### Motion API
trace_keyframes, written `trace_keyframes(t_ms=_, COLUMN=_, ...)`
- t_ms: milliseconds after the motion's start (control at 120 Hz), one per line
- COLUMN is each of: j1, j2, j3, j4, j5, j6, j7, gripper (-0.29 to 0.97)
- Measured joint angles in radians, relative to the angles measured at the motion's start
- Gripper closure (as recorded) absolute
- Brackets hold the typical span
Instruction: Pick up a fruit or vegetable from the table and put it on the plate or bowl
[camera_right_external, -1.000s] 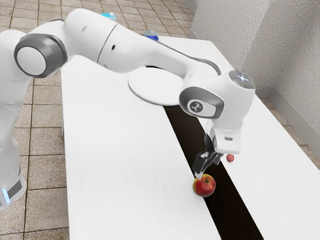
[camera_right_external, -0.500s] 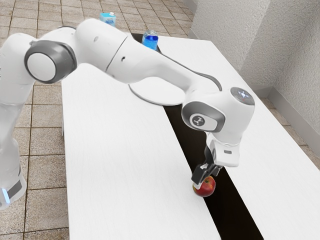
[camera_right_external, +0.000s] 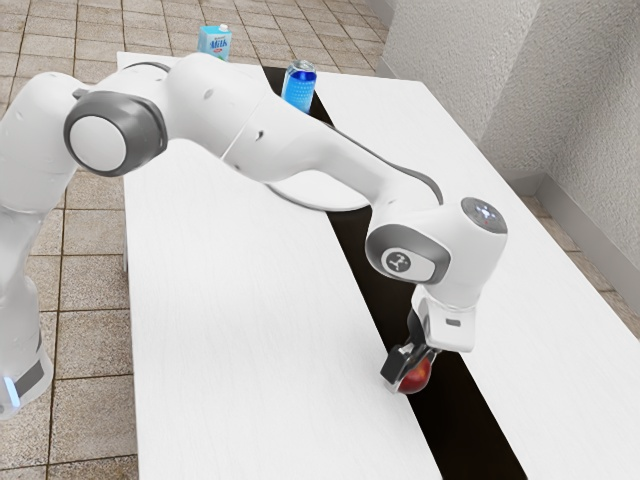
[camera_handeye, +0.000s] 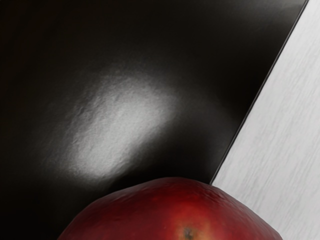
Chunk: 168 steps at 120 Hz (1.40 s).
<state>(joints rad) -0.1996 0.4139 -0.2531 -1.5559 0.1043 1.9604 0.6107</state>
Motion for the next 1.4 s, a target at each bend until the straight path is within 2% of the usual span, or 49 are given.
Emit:
trace_keyframes(t_ms=175, j1=0.001, j2=0.012, j3=0.0, j4=0.0, j5=0.0, j6=0.009, j7=0.003, gripper=0.04)
trace_keyframes(t_ms=342, j1=0.001, j2=0.014, j3=0.001, j4=0.002, j5=0.005, j6=0.015, j7=0.004, gripper=0.27)
trace_keyframes(t_ms=450, j1=0.001, j2=0.013, j3=0.001, j4=0.002, j5=0.013, j6=0.019, j7=0.001, gripper=0.35)
trace_keyframes(t_ms=708, j1=0.0, j2=-0.004, j3=0.02, j4=0.003, j5=0.019, j6=0.02, j7=-0.007, gripper=0.32)
trace_keyframes(t_ms=900, j1=-0.001, j2=-0.104, j3=0.05, j4=0.003, j5=0.02, j6=-0.027, j7=-0.024, gripper=0.35)
trace_keyframes(t_ms=1083, j1=0.0, j2=-0.205, j3=0.17, j4=0.012, j5=0.021, j6=-0.128, j7=-0.07, gripper=0.35)
trace_keyframes(t_ms=1317, j1=0.002, j2=-0.232, j3=0.394, j4=0.055, j5=0.015, j6=-0.242, j7=-0.147, gripper=0.35)
trace_keyframes(t_ms=1400, j1=-0.002, j2=-0.232, j3=0.471, j4=0.07, j5=-0.007, j6=-0.268, j7=-0.172, gripper=0.35)
